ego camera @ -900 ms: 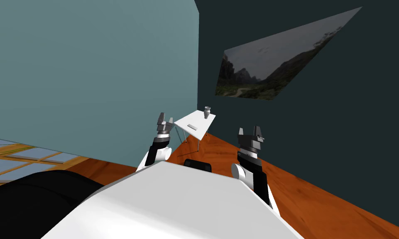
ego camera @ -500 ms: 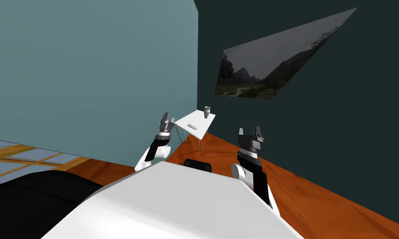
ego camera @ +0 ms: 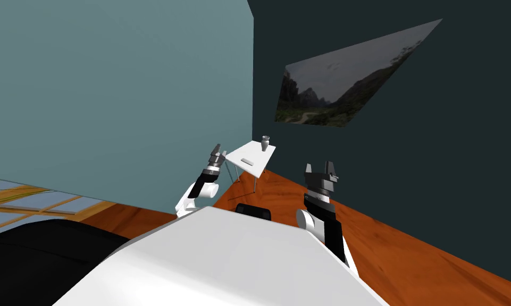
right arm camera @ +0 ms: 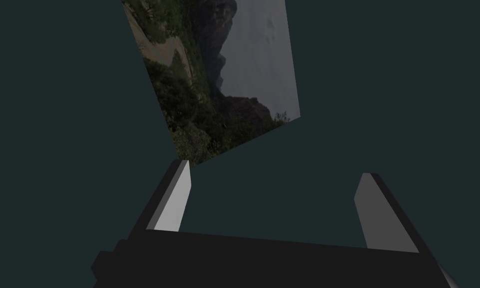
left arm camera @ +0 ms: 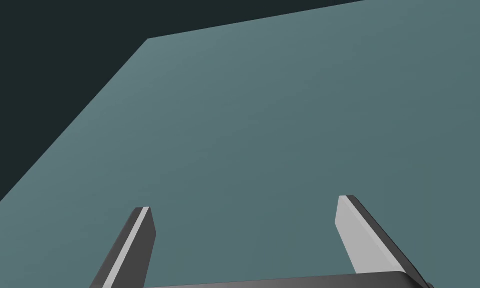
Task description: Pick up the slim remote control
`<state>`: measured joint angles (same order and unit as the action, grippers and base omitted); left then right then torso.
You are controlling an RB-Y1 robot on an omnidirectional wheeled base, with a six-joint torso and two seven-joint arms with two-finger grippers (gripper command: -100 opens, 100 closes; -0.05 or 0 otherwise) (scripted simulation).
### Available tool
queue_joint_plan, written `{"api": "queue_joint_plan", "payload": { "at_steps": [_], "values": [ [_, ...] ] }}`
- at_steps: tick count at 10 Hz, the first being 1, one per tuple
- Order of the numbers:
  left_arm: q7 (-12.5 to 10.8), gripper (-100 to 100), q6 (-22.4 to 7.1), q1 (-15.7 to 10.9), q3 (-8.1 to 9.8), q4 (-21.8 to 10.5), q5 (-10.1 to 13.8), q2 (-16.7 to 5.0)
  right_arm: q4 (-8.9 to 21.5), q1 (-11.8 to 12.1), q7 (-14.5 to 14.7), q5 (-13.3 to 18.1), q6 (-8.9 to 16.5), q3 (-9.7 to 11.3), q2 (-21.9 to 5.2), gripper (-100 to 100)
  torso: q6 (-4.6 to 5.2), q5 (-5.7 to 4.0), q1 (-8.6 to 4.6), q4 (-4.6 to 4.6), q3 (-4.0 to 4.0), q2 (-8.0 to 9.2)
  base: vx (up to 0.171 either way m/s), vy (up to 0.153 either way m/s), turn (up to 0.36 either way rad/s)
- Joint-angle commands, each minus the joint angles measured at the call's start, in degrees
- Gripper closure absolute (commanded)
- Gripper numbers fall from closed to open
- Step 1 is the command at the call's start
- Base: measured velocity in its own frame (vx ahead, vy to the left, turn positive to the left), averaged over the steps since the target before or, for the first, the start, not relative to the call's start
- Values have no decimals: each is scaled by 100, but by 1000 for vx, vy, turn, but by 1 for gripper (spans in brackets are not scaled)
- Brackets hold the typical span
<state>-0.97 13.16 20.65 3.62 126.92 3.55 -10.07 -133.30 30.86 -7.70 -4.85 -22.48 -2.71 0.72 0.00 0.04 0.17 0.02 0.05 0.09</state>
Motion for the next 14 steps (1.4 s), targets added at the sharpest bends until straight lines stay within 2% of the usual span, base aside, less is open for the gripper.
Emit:
{"api": "queue_joint_plan", "payload": {
  "at_steps": [1, 2, 3, 4, 5, 6, 7, 8, 10, 11, 12, 13, 14],
  "values": [
    [-18, -100, -236, -89, 34, -57, 45, -90, 0, 0, 0, 0, 0, 0, 0, 0, 0, 0, 0, 0, 0, 0, -22, 30, -25],
    [-33, -100, -434, -272, 77, -187, 124, -250, 0, 0, 0, 0, 0, 0, 0, 0, -1, 0, -4, 0, -1, -1, -33, 31, -51],
    [-33, -100, -551, -272, 77, -187, 124, -250, 0, 0, 0, 0, 0, 0, 0, 0, 1, -1, -4, 0, 0, 0, -28, 28, -35],
    [-47, -100, -743, -468, 124, -330, 207, -411, 0, 0, 0, 0, 0, 0, 0, 0, -1, -1, -5, 0, 0, 0, -26, 34, -68],
    [-47, -100, -888, -468, 124, -330, 207, -411, 0, 0, 0, 0, 0, 0, 0, 0, 0, -1, -3, 0, 0, -1, -18, 30, -31],
    [-62, -100, -1077, -674, 174, -487, 292, -568, 0, 0, 0, 0, 0, 0, 0, 0, -1, -1, -5, -1, -1, -3, -23, 32, -57],
    [-62, -100, -1229, -674, 174, -487, 292, -568, 0, 0, 0, 0, 0, 0, 0, 0, 1, -1, -3, -1, -2, -4, -25, 28, -43],
    [-76, -100, -1395, -888, 226, -657, 378, -722, 0, 0, 0, 0, 0, 0, 0, 0, -2, -1, -5, 0, -1, -2, -32, 35, -57],
    [-76, -100, -1619, -888, 226, -657, 378, -722, 0, 0, 0, 0, 0, 0, 0, 0, -1, 0, -4, 0, -1, -2, -18, 23, -25],
    [-90, -100, -1859, -1110, 281, -839, 465, -869, 0, 1, 0, 0, 0, 0, 0, 0, -2, -2, -10, -1, -3, -5, -22, 19, -73],
    [-90, -100, -2007, -1110, 281, -839, 465, -869, 0, 0, 0, 0, 0, 0, 0, 0, 0, -2, -9, -1, -2, -4, -20, 25, -45],
    [-103, -100, -2202, -1338, 337, -1034, 551, -1009, 0, 0, 0, 0, 0, 0, 0, 0, -2, -1, -8, -1, -2, -4, -27, 34, -85],
    [-103, -100, -2406, -1338, 337, -1034, 551, -1009, 0, 0, 0, 0, 0, 0, 0, 0, 0, -1, -4, -1, -2, -3, -24, 33, -50]
  ]
}}
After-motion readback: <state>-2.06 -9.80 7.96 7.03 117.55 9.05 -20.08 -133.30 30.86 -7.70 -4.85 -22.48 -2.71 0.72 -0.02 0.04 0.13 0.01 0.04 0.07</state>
